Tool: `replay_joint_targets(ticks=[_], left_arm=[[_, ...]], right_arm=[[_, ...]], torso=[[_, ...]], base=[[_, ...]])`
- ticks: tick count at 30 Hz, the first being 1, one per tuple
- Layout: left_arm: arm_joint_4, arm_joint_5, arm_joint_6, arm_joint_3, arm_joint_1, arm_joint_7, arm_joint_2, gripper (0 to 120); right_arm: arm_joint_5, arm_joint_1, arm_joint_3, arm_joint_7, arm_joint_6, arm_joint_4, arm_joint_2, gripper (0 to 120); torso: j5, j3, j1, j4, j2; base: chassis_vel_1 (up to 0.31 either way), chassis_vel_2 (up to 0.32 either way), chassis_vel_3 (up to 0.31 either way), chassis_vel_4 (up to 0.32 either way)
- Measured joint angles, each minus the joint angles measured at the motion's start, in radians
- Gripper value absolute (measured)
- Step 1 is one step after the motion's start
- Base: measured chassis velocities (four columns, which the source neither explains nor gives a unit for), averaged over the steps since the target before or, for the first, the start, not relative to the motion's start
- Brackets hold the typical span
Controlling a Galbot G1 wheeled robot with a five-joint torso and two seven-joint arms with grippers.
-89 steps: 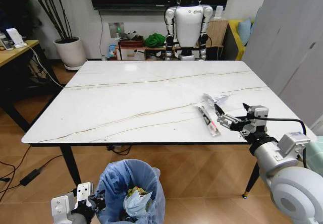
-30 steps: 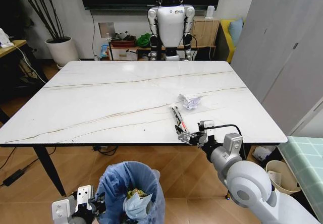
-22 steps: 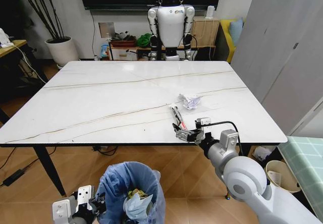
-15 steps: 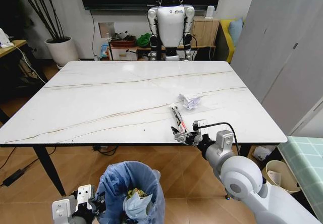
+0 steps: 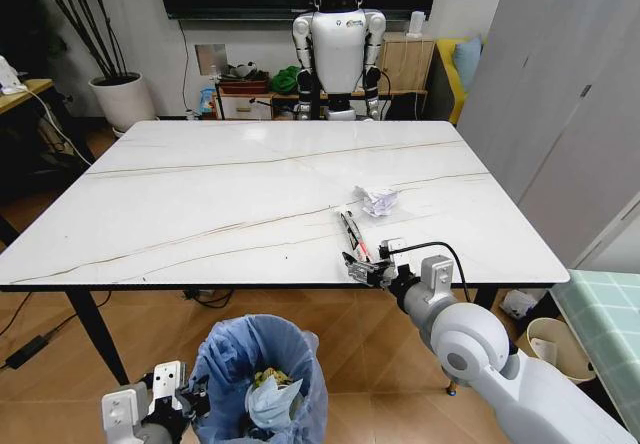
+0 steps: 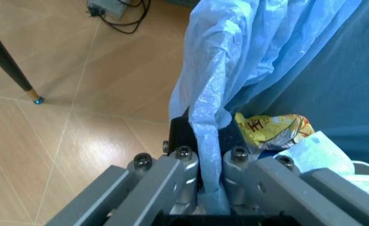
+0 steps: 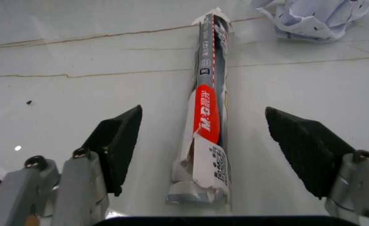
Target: Pick up the trash bin and place the trash from the table into it.
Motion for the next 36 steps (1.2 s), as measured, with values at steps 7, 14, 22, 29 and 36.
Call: replay_joint_targets(ticks=[7, 14, 22, 29, 36], left_arm=[[0.0, -0.006, 0.0, -0.003, -0.003, -0.002, 0.002, 0], [0.0, -0.006, 0.0, -0.003, -0.003, -0.002, 0.0, 0], [0.0, -0.004, 0.0, -0.004, 0.002, -0.002, 0.0, 0], [0.0, -0.006, 0.0, -0.01, -0.002, 0.006, 0.012, 0], [0.0, -0.022, 0.0, -0.031, -0.005, 0.015, 0.03, 0]], right_arm=[[-0.016, 0.0, -0.003, -0.006, 0.001, -0.01, -0.001, 46], [-0.028, -0.009, 0.005, -0.009, 0.004, -0.008, -0.003, 21], [-0.038, -0.027, 0.035, -0.025, 0.023, 0.026, -0.008, 0], [-0.048, -0.072, 0.073, -0.177, 0.106, 0.121, -0.042, 0], [-0.083, -0.103, 0.076, -0.329, 0.172, 0.155, -0.091, 0]], torso=[[0.0, 0.0, 0.0, 0.0, 0.0], [0.0, 0.0, 0.0, 0.0, 0.0], [0.0001, 0.0, 0.0, 0.0, 0.0], [0.0, 0.0, 0.0, -0.0001, 0.0], [0.0001, 0.0, 0.0, -0.0001, 0.0]], base=[[0.0, 0.0, 0.0, 0.0], [0.0, 0.0, 0.0, 0.0], [0.0, 0.0, 0.0, 0.0], [0.0, 0.0, 0.0, 0.0], [0.0, 0.0, 0.0, 0.0]])
